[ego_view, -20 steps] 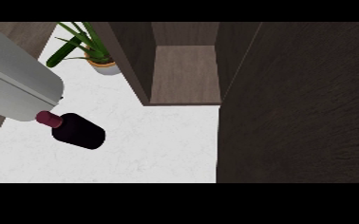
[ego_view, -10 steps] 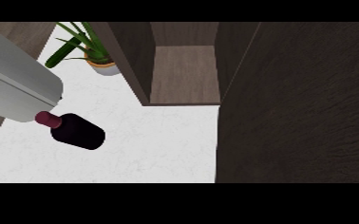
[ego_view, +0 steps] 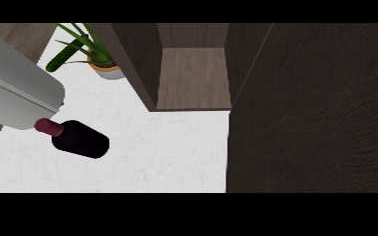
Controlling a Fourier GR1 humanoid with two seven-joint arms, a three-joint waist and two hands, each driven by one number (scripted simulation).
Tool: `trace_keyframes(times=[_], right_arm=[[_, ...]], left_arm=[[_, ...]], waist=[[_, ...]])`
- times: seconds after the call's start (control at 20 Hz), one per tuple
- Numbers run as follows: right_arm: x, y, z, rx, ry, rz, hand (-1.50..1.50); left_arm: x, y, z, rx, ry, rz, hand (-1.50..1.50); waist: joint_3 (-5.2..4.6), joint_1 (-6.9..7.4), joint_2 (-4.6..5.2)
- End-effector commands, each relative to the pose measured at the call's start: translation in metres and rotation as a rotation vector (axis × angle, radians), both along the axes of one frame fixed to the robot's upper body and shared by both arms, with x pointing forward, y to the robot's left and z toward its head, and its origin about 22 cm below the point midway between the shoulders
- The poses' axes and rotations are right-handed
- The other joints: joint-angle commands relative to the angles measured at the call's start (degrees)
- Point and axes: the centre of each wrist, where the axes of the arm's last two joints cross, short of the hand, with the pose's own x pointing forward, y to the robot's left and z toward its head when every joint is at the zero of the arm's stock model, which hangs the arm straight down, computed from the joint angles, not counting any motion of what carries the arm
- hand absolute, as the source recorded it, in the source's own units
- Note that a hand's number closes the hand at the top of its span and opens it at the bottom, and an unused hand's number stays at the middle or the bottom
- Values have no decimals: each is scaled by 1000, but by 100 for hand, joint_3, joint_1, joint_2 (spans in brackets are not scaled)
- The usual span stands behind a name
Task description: Pick up the wine, place it into the cabinet and close the cabinet
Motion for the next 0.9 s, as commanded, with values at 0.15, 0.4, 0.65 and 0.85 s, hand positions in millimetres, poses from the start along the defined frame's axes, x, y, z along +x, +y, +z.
trace_keyframes(times=[0.15, 0.4, 0.65, 0.85], right_arm=[[-40, -12, 36, 45, -70, 61, -150], [-33, -5, 38, 68, -42, 44, -150], [-27, -16, 32, 49, -75, 54, -150], [-23, -16, 18, 47, -60, 44, -150]], left_arm=[[23, -10, -39, 43, 63, 13, -150], [30, -1, -81, 55, 101, -17, -150], [60, 6, -111, 67, 153, -22, -150], [61, 15, -148, 105, 137, 68, -150]], waist=[[6, -87, 19], [-5, 18, 19], [1, -36, 25], [2, -21, 21]])
